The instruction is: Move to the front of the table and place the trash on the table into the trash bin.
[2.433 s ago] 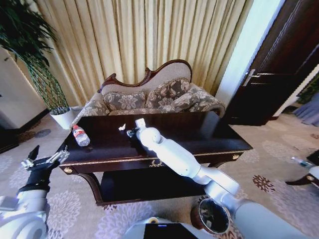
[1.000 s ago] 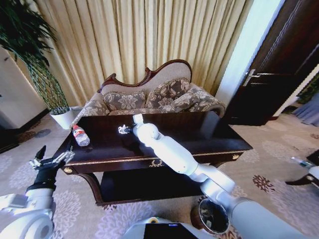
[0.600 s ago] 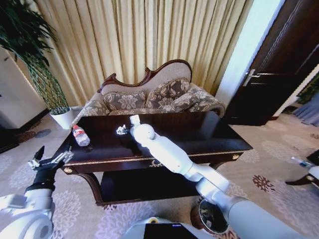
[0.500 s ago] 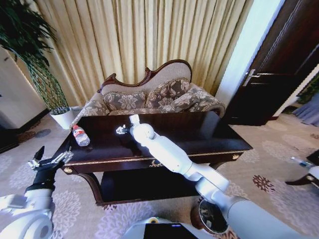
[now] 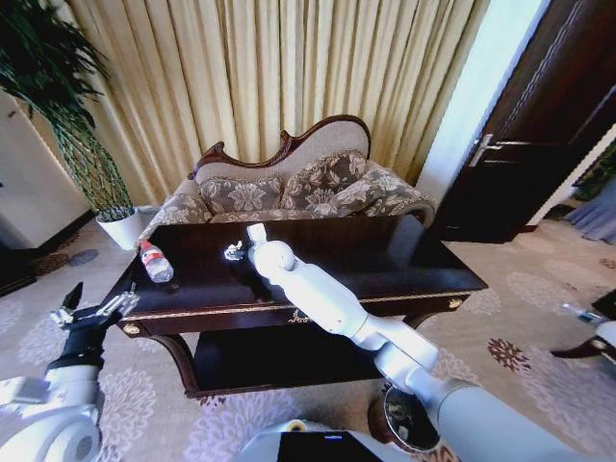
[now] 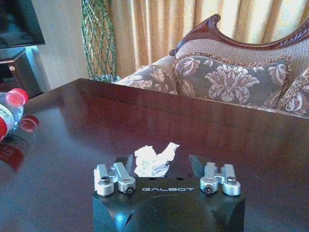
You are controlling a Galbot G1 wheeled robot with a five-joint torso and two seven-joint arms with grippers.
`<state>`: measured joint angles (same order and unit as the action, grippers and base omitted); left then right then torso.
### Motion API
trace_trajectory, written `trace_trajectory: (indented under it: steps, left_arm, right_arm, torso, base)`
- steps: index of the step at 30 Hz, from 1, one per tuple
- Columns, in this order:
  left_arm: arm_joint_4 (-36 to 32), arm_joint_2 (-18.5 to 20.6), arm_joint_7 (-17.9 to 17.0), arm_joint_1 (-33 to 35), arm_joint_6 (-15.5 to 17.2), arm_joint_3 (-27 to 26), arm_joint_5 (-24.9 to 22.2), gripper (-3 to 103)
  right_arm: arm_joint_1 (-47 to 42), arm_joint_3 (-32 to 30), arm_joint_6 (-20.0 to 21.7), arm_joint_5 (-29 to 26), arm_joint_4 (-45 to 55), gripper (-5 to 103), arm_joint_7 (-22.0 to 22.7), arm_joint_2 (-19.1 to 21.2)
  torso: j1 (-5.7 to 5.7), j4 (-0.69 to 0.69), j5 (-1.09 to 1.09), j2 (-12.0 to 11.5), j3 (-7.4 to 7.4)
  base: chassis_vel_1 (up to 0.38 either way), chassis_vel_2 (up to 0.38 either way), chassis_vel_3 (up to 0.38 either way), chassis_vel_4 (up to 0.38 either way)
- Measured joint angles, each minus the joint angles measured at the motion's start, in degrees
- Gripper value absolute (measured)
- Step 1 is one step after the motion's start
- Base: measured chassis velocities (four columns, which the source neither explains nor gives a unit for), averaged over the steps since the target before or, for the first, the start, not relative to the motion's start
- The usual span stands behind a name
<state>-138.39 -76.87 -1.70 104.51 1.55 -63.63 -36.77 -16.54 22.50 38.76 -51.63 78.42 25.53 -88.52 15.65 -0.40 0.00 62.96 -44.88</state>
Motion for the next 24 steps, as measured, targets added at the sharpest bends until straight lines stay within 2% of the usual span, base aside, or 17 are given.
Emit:
trace_trajectory:
  steps: [1, 3, 4, 6, 7, 8, 9, 10, 11, 12, 13, 14, 15, 17, 24]
  left_arm:
    - [0.00, 0.00, 0.00, 0.00, 0.00, 0.00, 0.00, 100]
    - [0.03, -0.01, 0.23, 0.02, -0.10, -0.04, -0.05, 100]
    - [0.03, -0.01, 0.23, 0.02, -0.10, -0.04, -0.05, 100]
    - [0.05, 0.04, 0.28, 0.02, -0.13, -0.18, -0.16, 100]
    - [0.05, 0.04, 0.28, 0.02, -0.13, -0.18, -0.16, 100]
    - [0.07, 0.06, 0.30, 0.03, -0.16, -0.26, -0.21, 100]
    - [0.08, 0.06, 0.31, 0.02, -0.17, -0.28, -0.23, 100]
    - [0.11, 0.06, 0.32, 0.02, -0.23, -0.33, -0.25, 100]
    - [0.11, 0.06, 0.32, 0.02, -0.23, -0.33, -0.25, 100]
    - [0.12, 0.05, 0.33, 0.03, -0.26, -0.37, -0.26, 100]
    - [0.13, 0.04, 0.34, 0.06, -0.27, -0.41, -0.27, 100]
    - [0.14, 0.02, 0.36, 0.07, -0.30, -0.45, -0.27, 100]
    - [0.14, 0.02, 0.36, 0.07, -0.30, -0.45, -0.27, 100]
    - [0.20, -0.04, 0.41, 0.10, -0.44, -0.47, -0.27, 100]
    - [0.26, -0.19, 0.50, 0.19, -0.65, -0.48, -0.16, 100]
  right_arm:
    - [0.00, 0.00, 0.00, 0.00, 0.00, 69, 0.00, 0.00]
    - [-0.18, 0.05, -0.07, 0.35, -0.01, 57, -0.15, 0.15]
    - [-0.18, 0.05, -0.07, 0.35, -0.01, 57, -0.15, 0.15]
    - [-0.27, 0.08, -0.08, 0.51, -0.01, 46, -0.21, 0.26]
    - [-0.27, 0.08, -0.08, 0.51, -0.01, 46, -0.21, 0.26]
    - [-0.33, 0.10, -0.09, 0.66, -0.01, 35, -0.23, 0.31]
    - [-0.34, 0.11, -0.11, 0.70, -0.01, 35, -0.25, 0.33]
    - [-0.36, 0.14, -0.14, 0.80, 0.02, 30, -0.27, 0.39]
    - [-0.36, 0.14, -0.14, 0.80, 0.02, 30, -0.27, 0.39]
    - [-0.38, 0.18, -0.16, 0.83, 0.04, 25, -0.29, 0.44]
    - [-0.40, 0.22, -0.20, 0.91, 0.07, 25, -0.32, 0.48]
    - [-0.42, 0.25, -0.21, 0.94, 0.09, 13, -0.34, 0.53]
    - [-0.42, 0.25, -0.21, 0.94, 0.09, 13, -0.34, 0.53]
    - [-0.50, 0.26, -0.24, 1.02, 0.16, 3, -0.38, 0.60]
    - [-0.91, 0.16, -1.05, 1.08, 0.89, 0, 0.00, 0.77]
  torso:
    - [0.00, 0.00, 0.00, 0.00, 0.00]
    - [0.00, 0.00, 0.00, 0.00, 0.00]
    - [0.00, 0.00, 0.00, 0.00, 0.00]
    - [0.00, 0.00, 0.00, 0.00, 0.00]
    - [0.00, 0.00, 0.00, 0.00, 0.00]
    - [0.00, 0.00, 0.00, 0.00, 0.00]
    - [0.00, 0.00, 0.00, 0.00, 0.00]
    - [0.00, 0.00, 0.00, 0.00, 0.00]
    - [0.00, 0.00, 0.00, 0.00, 0.00]
    - [0.00, 0.00, 0.00, 0.00, 0.00]
    - [0.00, 0.00, 0.00, 0.00, 0.00]
    - [0.00, 0.00, 0.00, 0.00, 0.00]
    - [0.00, 0.00, 0.00, 0.00, 0.00]
    - [0.00, 0.00, 0.00, 0.00, 0.00]
    - [0.00, 0.00, 0.00, 0.00, 0.00]
  base:
    - [0.000, 0.000, 0.000, 0.000]
    - [0.000, 0.000, 0.000, 0.000]
    - [0.000, 0.000, 0.000, 0.000]
    - [0.000, 0.000, 0.000, 0.000]
    - [0.000, 0.000, 0.000, 0.000]
    - [0.000, 0.000, 0.000, 0.000]
    - [0.000, 0.000, 0.000, 0.000]
    - [0.000, 0.000, 0.000, 0.000]
    - [0.000, 0.000, 0.000, 0.000]
    - [0.000, 0.000, 0.000, 0.000]
    - [0.000, 0.000, 0.000, 0.000]
    - [0.000, 0.000, 0.000, 0.000]
    - [0.000, 0.000, 0.000, 0.000]
    - [0.000, 0.000, 0.000, 0.000]
    - [0.000, 0.000, 0.000, 0.000]
